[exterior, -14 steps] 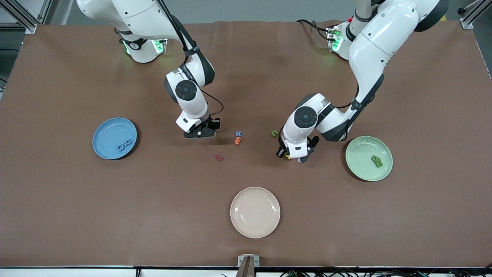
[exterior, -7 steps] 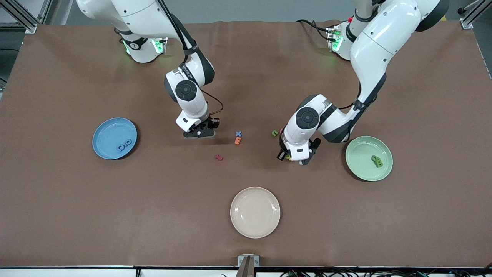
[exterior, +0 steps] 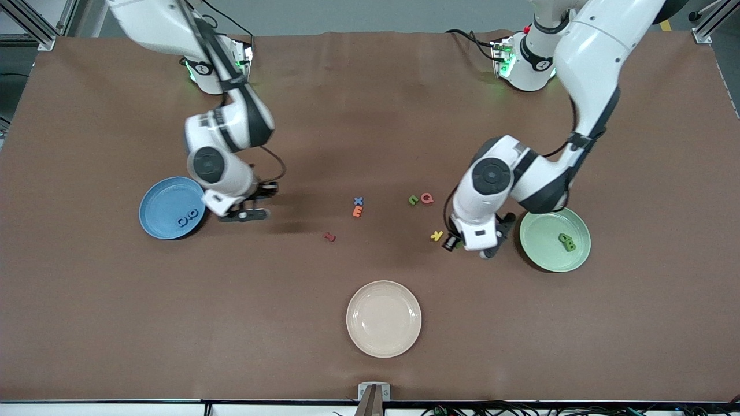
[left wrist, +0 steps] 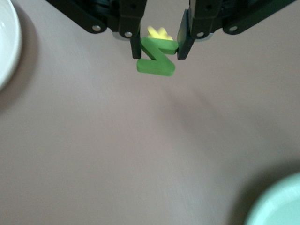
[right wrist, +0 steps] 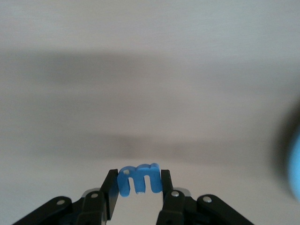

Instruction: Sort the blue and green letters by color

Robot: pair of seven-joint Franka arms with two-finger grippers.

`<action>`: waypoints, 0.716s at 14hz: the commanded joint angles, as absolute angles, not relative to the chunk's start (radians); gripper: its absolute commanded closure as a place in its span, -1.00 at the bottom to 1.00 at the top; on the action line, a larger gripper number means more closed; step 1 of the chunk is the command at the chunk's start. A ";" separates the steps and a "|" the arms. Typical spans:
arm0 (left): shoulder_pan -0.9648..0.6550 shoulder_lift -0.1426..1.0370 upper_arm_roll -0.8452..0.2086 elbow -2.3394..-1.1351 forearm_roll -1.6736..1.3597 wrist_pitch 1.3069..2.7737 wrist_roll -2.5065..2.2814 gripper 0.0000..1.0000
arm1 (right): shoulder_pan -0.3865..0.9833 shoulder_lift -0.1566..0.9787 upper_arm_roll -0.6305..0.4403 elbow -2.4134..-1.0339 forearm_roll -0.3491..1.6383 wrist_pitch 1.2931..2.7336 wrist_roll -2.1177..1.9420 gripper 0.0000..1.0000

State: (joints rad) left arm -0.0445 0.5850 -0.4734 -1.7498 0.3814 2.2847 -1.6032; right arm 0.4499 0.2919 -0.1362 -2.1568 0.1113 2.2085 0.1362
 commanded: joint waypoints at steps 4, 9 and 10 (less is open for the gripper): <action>0.193 0.503 -0.486 -1.865 0.394 2.241 -1.180 1.00 | 0.171 0.227 -0.117 -2.194 -0.055 2.128 -0.098 0.96; 0.368 0.454 -0.492 -1.942 0.394 2.241 -0.850 1.00 | 0.097 0.227 -0.114 -2.194 -0.054 2.122 -0.169 -1.00; 0.394 0.454 -0.494 -1.951 0.393 2.241 -0.809 1.00 | 0.097 0.227 -0.114 -2.192 -0.054 2.123 -0.169 -1.00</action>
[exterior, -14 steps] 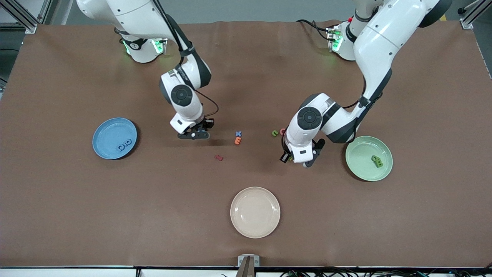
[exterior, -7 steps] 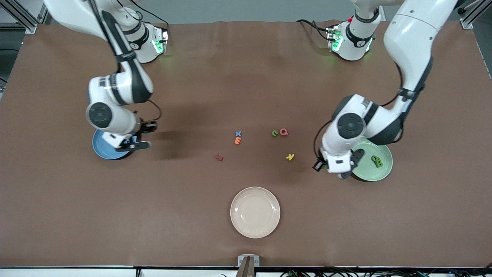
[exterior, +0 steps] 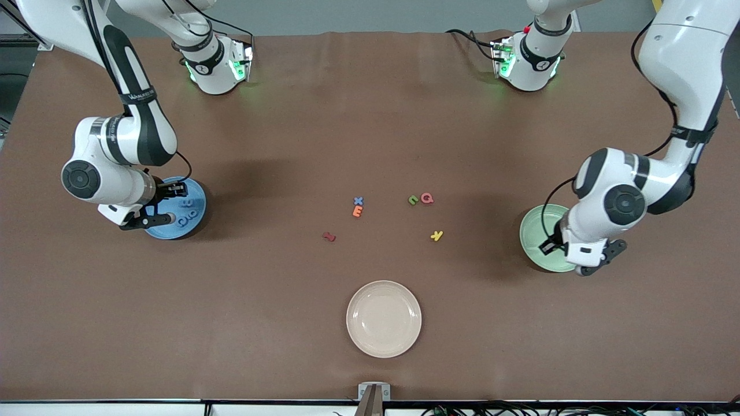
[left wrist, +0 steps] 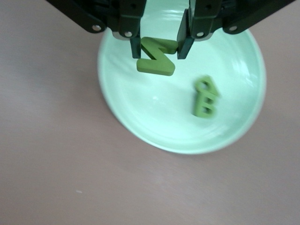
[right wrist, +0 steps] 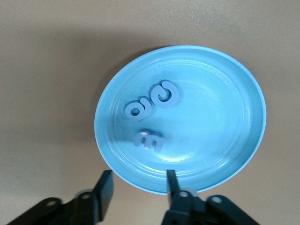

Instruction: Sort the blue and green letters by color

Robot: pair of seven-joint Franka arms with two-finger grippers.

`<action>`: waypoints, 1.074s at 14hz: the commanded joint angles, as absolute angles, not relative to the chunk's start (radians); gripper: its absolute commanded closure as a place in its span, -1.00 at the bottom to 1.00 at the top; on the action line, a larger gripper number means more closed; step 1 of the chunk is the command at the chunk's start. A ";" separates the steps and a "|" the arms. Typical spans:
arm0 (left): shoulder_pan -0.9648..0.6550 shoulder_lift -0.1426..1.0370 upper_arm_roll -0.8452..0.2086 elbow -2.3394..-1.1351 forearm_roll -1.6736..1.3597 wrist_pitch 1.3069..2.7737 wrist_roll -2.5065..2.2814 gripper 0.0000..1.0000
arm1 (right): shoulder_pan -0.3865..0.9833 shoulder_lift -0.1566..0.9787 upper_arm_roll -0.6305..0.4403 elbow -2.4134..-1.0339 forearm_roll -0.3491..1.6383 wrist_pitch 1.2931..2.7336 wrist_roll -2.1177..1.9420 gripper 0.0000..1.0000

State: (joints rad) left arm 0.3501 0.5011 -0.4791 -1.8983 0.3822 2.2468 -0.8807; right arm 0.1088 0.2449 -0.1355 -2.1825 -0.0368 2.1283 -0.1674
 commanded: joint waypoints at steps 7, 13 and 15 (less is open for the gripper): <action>0.526 0.503 -0.495 -1.959 0.388 2.255 -0.586 0.99 | 0.259 0.230 -0.103 -2.154 0.067 2.103 0.119 -1.00; 0.529 0.525 -0.495 -1.951 0.385 2.284 -0.568 0.98 | 0.517 0.288 -0.104 -2.028 0.241 2.147 0.570 -1.00; 0.523 0.544 -0.495 -1.930 0.383 2.284 -0.572 0.98 | 0.613 0.308 -0.104 -2.013 0.242 2.215 0.769 -1.00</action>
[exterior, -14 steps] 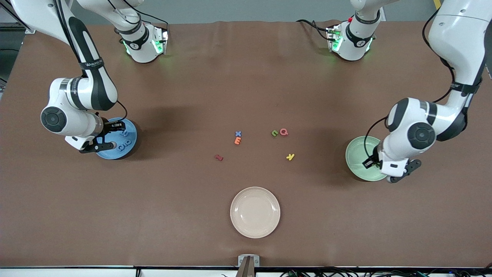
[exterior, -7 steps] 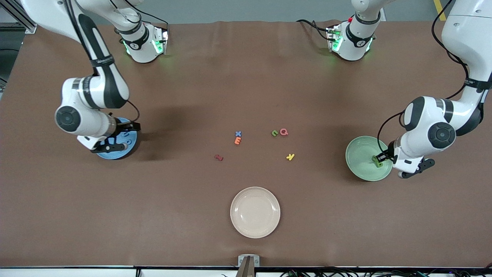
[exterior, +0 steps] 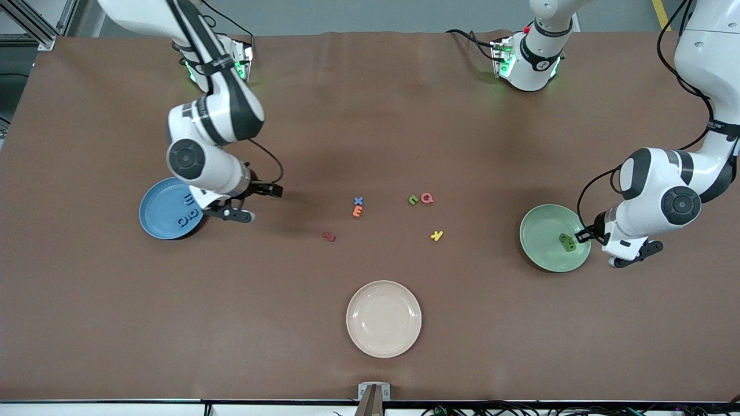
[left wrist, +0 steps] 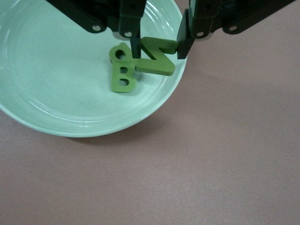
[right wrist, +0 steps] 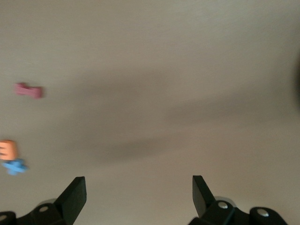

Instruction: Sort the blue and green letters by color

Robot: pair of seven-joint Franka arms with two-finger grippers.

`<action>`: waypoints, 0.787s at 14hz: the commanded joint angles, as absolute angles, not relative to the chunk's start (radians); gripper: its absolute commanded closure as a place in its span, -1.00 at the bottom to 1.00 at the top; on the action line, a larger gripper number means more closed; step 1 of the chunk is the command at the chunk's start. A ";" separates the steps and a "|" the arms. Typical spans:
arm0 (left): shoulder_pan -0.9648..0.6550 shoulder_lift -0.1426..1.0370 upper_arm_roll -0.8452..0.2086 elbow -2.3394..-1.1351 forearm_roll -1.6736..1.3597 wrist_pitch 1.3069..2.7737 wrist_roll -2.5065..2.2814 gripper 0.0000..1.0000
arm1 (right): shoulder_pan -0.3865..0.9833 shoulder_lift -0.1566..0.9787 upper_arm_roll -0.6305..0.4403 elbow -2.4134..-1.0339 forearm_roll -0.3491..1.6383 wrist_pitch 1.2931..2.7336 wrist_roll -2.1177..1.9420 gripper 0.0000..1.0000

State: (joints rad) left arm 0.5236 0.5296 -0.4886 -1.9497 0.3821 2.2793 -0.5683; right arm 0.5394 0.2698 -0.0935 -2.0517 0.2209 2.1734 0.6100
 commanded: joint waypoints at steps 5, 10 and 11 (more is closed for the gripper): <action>0.514 0.603 -0.497 -1.884 0.382 2.290 -0.581 0.98 | 0.791 0.415 -0.106 -1.962 0.229 2.348 0.851 -1.00; 0.514 0.614 -0.499 -1.884 0.382 2.306 -0.583 0.94 | 0.868 0.621 -0.107 -1.738 0.190 2.349 0.844 -1.00; 0.512 0.614 -0.499 -1.884 0.382 2.306 -0.583 0.93 | 0.876 0.644 -0.107 -1.714 0.169 2.349 0.844 -1.00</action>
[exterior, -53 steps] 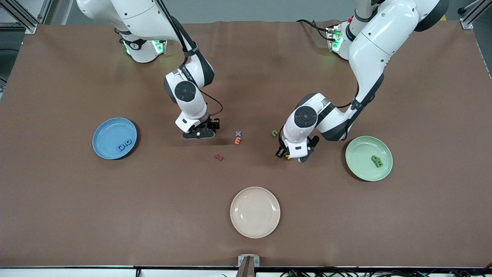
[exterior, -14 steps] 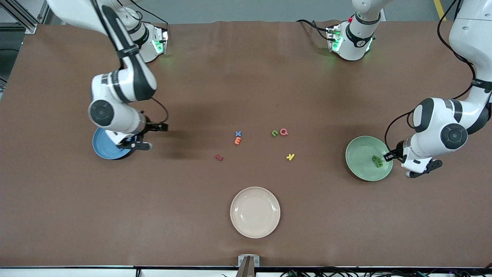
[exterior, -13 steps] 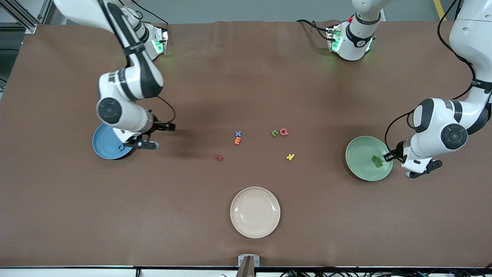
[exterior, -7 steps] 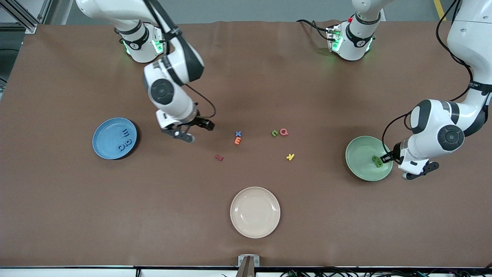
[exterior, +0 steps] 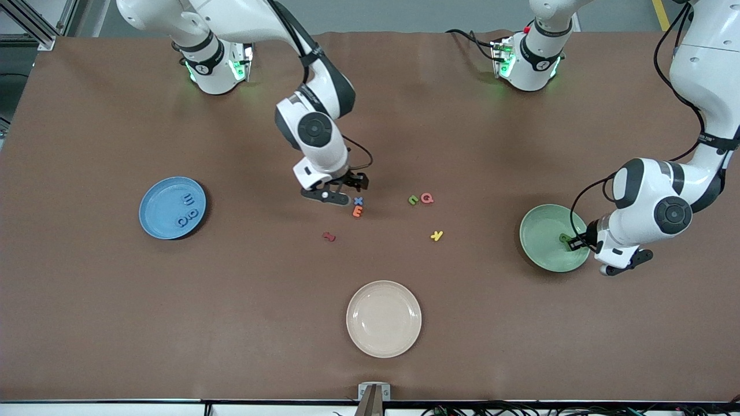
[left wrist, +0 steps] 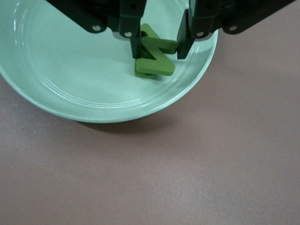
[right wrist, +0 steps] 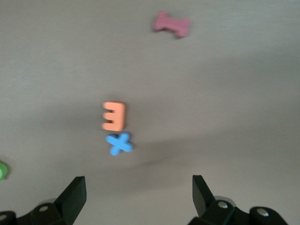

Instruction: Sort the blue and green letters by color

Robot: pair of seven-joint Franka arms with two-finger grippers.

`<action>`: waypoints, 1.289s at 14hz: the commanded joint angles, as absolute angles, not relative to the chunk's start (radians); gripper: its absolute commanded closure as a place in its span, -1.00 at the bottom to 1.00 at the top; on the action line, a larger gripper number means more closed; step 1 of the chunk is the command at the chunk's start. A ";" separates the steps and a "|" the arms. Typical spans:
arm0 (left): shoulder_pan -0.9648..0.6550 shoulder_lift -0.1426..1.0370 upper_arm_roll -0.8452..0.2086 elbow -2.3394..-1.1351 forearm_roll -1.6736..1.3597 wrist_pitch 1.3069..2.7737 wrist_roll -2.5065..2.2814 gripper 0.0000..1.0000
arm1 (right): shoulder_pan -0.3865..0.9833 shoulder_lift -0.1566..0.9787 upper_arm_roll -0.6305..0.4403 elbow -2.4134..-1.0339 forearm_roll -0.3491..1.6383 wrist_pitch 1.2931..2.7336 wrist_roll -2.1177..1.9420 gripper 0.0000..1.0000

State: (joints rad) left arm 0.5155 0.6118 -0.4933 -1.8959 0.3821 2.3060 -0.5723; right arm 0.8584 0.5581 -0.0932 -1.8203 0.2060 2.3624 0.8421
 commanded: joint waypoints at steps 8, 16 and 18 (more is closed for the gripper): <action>0.523 0.608 -0.517 -1.890 0.365 2.306 -0.583 -0.76 | 0.896 0.663 -0.106 -1.712 0.106 2.362 0.847 -0.70; 0.529 0.575 -0.555 -1.890 0.361 2.290 -0.625 -0.98 | 0.902 0.698 -0.106 -1.712 0.106 2.398 0.850 -0.63; 0.526 0.574 -0.613 -1.888 0.360 2.278 -0.702 -0.99 | 0.908 0.712 -0.106 -1.710 0.106 2.421 0.848 -0.60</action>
